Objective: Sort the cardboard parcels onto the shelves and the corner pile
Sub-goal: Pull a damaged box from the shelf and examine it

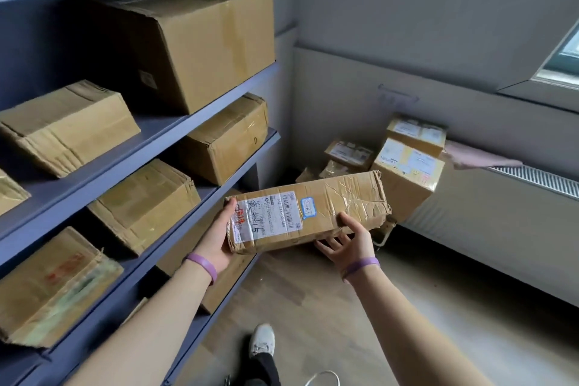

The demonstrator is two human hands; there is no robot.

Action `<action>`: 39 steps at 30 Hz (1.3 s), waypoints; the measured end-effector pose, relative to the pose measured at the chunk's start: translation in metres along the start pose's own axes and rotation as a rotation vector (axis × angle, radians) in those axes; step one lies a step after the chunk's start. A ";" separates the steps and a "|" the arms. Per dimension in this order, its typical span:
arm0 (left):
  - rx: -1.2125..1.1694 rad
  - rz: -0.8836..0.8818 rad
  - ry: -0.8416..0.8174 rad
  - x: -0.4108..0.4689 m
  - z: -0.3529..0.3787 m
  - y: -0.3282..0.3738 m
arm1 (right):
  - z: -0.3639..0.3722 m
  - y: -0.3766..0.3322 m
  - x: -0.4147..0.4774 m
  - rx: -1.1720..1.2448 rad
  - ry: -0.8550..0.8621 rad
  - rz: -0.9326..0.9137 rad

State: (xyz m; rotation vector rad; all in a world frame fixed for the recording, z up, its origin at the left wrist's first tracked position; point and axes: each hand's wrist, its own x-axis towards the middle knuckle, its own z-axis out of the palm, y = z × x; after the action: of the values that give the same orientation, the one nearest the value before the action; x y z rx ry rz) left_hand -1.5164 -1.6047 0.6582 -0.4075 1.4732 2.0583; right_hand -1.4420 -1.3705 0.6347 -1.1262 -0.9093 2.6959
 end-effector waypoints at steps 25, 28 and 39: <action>0.040 -0.249 -0.273 0.317 0.094 0.076 | 0.102 -0.137 0.274 -0.223 0.240 -0.192; 0.077 -0.302 -0.316 0.346 0.113 0.071 | 0.098 -0.153 0.305 -0.311 0.232 -0.190; 0.100 -0.409 -0.172 0.446 0.222 0.061 | 0.089 -0.252 0.425 -0.465 0.230 -0.068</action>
State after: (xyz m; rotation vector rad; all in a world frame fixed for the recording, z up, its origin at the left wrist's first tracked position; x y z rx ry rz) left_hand -1.8887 -1.2904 0.5374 -0.4390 1.2633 1.6472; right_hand -1.8470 -1.0843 0.5584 -1.4118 -1.5432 2.2948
